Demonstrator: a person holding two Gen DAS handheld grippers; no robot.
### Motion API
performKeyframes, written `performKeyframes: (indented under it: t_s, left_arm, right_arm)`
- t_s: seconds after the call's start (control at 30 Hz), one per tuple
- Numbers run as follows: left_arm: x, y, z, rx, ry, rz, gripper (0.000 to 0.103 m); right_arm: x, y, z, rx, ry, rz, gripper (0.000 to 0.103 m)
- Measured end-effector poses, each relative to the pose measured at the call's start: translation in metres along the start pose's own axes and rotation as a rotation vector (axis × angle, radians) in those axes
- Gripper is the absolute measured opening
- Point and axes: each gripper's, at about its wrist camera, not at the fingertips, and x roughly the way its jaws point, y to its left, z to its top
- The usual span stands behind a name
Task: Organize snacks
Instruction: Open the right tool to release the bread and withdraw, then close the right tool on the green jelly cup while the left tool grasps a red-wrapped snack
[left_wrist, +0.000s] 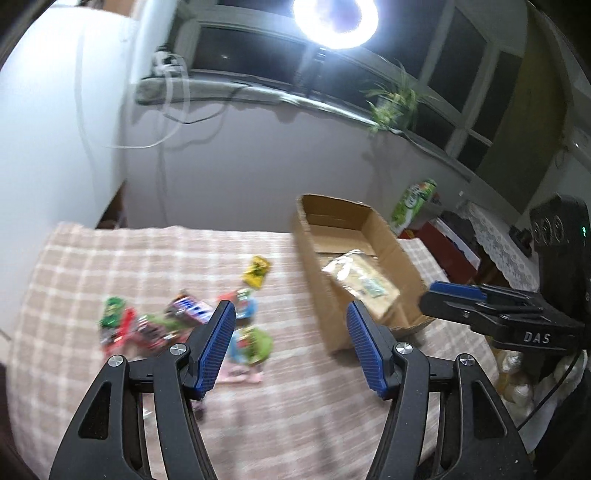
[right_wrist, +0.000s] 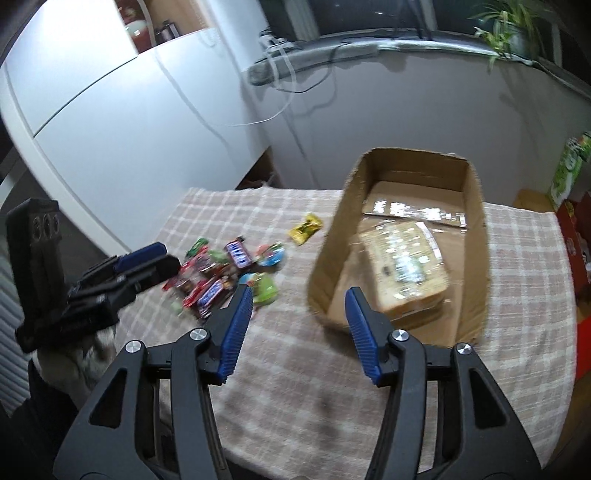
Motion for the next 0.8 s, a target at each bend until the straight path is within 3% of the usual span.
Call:
performKeyframes:
  t_s: [0.23, 0.43, 0.53, 0.8]
  left_arm:
    - [-0.030, 0.050, -0.022, -0.074, -0.009, 0.077, 0.062]
    - [-0.041, 0.087, -0.043, -0.124, 0.008, 0.137, 0.062]
    - [-0.041, 0.101, -0.052, -0.139, 0.021, 0.161, 0.064]
    - [-0.030, 0.112, -0.067, -0.112, 0.059, 0.190, 0.068]
  right_arm:
    - [0.021, 0.034, -0.005, -0.060, 0.049, 0.057, 0.055]
    - [0.048, 0.058, -0.003, -0.089, 0.087, 0.071, 0.064]
    - [0.066, 0.071, -0.003, -0.136, 0.096, 0.021, 0.072]
    - [0.112, 0.082, -0.010, -0.206, 0.143, -0.082, 0.073]
